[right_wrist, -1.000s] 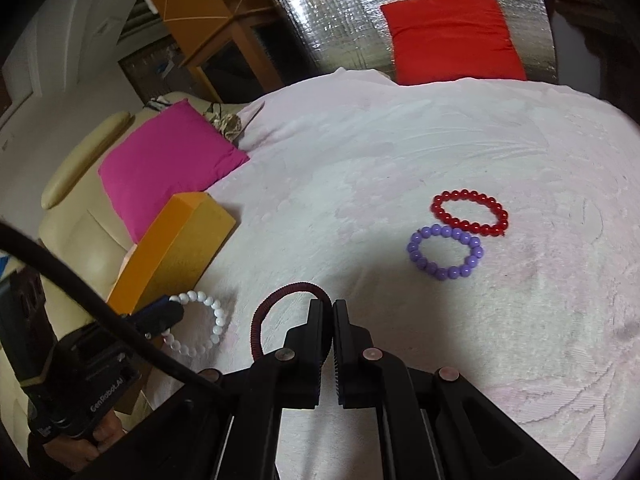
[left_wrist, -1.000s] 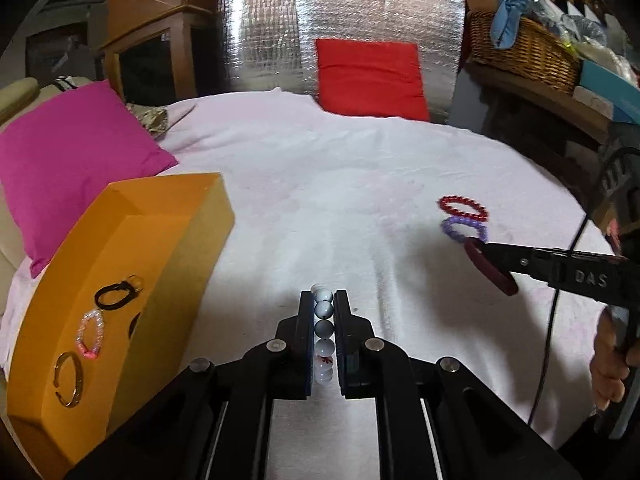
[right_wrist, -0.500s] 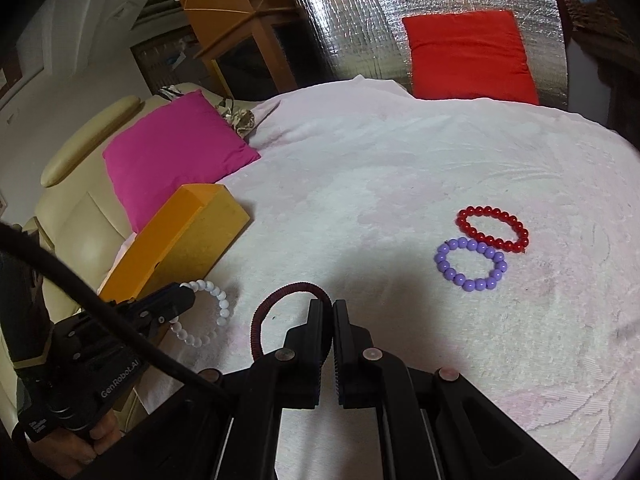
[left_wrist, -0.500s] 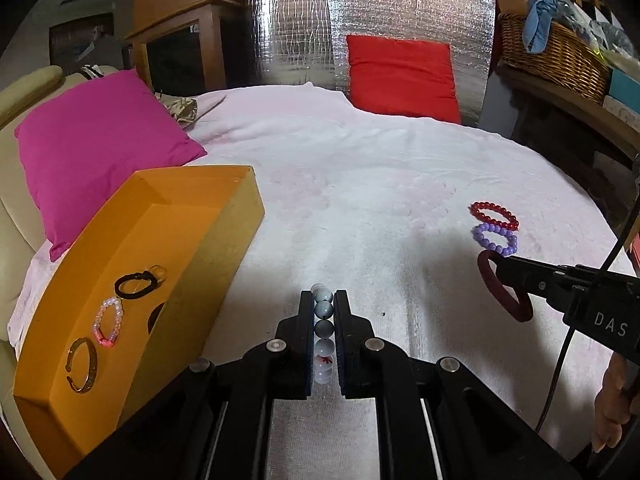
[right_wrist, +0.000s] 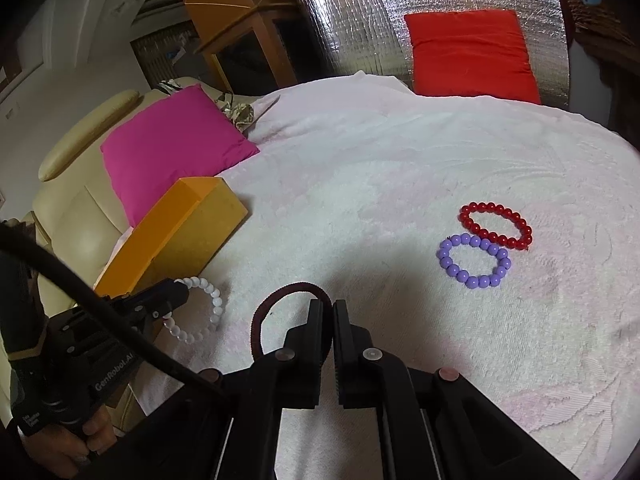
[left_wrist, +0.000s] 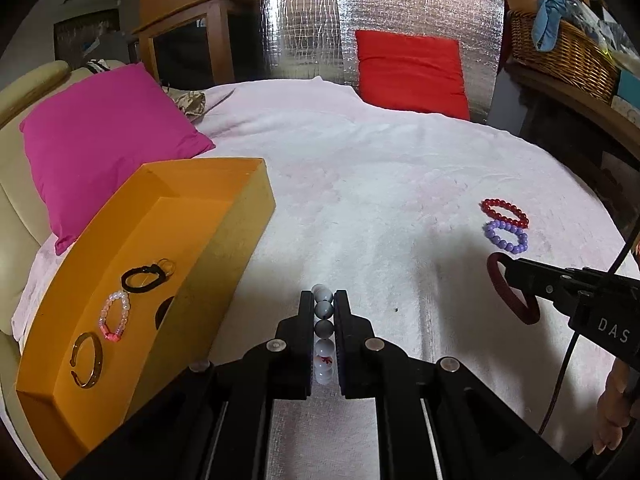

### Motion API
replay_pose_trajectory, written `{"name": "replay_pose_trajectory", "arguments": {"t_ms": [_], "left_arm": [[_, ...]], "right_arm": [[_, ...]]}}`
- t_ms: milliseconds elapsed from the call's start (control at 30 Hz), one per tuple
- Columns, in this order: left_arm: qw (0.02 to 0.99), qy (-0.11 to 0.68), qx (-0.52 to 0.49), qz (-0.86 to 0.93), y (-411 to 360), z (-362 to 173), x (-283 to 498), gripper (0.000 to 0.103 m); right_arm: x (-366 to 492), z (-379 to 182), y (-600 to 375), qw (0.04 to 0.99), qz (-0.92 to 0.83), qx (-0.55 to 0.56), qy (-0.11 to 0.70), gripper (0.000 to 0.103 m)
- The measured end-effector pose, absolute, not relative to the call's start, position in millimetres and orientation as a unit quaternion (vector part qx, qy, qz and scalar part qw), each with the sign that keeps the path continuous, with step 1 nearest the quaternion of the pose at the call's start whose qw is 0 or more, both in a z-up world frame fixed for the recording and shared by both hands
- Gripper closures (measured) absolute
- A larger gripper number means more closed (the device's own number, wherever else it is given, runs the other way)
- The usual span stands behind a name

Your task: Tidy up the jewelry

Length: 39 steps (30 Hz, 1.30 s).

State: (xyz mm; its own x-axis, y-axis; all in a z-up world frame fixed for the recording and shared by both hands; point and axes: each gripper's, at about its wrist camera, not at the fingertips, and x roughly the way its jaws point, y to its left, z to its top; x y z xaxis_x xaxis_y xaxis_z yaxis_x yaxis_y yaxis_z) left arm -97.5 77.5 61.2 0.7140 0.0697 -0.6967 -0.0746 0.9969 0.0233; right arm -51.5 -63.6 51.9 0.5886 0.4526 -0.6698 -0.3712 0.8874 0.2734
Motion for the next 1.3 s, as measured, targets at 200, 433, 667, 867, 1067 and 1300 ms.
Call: {"name": "replay_pose_trajectory", "arguments": {"t_ms": [200, 433, 667, 867, 1067, 1300], "left_arm": [[0.925, 0.378, -0.002, 0.042, 78.3, 60.9, -98.3, 0.093], [0.925, 0.378, -0.004, 0.044, 80.8, 61.1, -97.7, 0.093], [0.925, 0.376, -0.009, 0.046, 85.4, 62.0, -99.3, 0.093], [0.926, 0.374, -0.015, 0.049, 89.8, 63.0, -101.2, 0.093], [0.928, 0.369, -0.024, 0.049, 94.2, 65.5, -104.9, 0.093], [0.938, 0.342, -0.044, 0.045, 96.7, 77.7, -116.8, 0.093]], "right_arm": [[-51.4, 51.7, -64.9, 0.891, 0.228, 0.055, 0.389, 0.098], [-51.7, 50.8, -61.9, 0.892, 0.23, 0.053, 0.386, 0.098], [-51.4, 48.6, -59.4, 0.892, 0.228, 0.051, 0.387, 0.098], [-51.6, 44.5, -56.8, 0.892, 0.225, 0.049, 0.388, 0.098], [-53.0, 41.4, -52.2, 0.892, 0.226, 0.048, 0.388, 0.098], [-59.9, 42.8, -46.6, 0.895, 0.228, 0.051, 0.38, 0.097]]}}
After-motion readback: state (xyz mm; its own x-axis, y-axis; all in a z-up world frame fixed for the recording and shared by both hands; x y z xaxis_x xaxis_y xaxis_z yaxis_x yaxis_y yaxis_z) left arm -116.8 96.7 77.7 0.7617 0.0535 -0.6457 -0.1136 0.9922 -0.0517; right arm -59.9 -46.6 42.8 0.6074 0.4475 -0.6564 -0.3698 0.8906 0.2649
